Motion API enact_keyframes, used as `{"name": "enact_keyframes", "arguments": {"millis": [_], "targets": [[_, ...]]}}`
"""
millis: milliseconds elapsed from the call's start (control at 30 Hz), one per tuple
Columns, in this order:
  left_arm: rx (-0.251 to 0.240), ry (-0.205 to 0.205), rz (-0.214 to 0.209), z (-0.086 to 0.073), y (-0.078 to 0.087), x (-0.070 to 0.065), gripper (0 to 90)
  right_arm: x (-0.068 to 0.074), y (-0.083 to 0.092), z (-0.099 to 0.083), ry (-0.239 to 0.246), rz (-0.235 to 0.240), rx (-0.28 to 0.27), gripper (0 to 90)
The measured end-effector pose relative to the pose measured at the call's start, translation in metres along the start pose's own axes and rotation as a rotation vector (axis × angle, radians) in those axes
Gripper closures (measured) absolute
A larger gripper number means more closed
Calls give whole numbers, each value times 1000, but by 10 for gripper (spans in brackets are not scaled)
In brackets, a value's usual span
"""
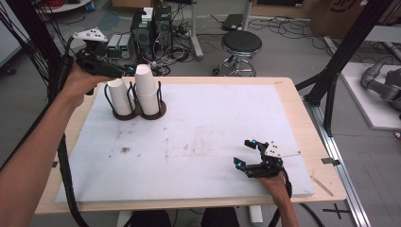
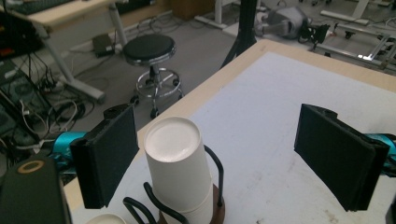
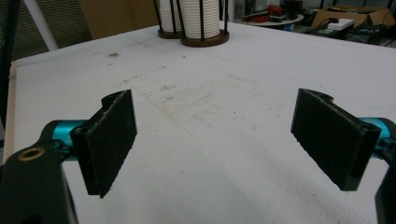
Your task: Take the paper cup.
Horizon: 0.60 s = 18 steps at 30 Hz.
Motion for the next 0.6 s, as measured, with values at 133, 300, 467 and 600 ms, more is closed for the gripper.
{"name": "enact_keyframes", "arguments": {"millis": [133, 300, 467, 600], "targets": [[65, 0, -8, 9, -11, 4, 135, 0, 0, 0, -1, 1, 1, 149], [171, 4, -7, 14, -25, 9, 135, 0, 0, 0, -1, 1, 6, 149], [272, 44, 23, 14, -40, 14, 135, 0, -1, 0, 4, 0, 9, 149], [360, 64, 42, 14, -50, 16, 136, 0, -1, 0, 0, 1, 10, 149]]}}
Point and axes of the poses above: each handheld gripper's, and its own axes: y roughly backward along the jaws, z roughly out of its top, x roughly to its left, the point moved 4 cm from there along -y, roughly forward along the jaws, and after that the axes turned 10 degrees about z, right-handed, at the moved point
